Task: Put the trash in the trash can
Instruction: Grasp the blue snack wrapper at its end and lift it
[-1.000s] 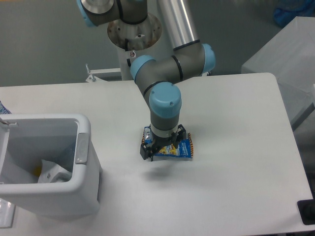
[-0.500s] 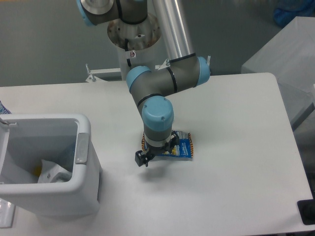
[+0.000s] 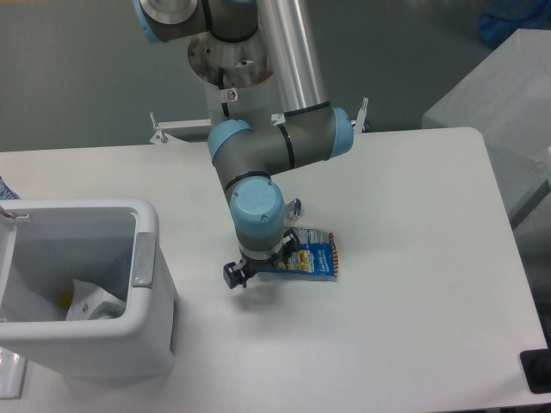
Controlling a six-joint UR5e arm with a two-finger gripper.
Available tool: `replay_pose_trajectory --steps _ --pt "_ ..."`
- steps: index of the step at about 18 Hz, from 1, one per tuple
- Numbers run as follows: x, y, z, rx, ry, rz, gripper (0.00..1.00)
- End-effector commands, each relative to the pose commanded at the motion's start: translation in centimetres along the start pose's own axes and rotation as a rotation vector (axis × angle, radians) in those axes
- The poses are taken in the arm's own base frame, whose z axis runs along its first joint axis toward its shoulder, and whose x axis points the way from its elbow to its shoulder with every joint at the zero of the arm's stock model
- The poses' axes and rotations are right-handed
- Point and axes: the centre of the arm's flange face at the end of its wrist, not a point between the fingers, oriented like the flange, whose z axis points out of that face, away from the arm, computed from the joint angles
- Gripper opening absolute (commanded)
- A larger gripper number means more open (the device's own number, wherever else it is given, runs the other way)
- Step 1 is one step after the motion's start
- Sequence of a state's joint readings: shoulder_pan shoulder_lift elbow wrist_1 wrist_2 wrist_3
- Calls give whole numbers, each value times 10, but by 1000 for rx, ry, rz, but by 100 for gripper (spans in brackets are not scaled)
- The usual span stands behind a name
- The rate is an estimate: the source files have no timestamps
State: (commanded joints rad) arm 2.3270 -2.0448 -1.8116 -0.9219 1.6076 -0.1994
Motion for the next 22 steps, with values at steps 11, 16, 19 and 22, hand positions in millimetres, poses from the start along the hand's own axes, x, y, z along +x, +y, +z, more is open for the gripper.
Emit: replay_pose_trajectory --steps 11,16,19,22 --pt "-6 1 0 -4 -16 6 75" --pt "-12 4 0 -17 -22 1 47" --pt "-19 5 -15 0 -17 -7 26" --pt "-23 6 -26 15 -14 -13 1"
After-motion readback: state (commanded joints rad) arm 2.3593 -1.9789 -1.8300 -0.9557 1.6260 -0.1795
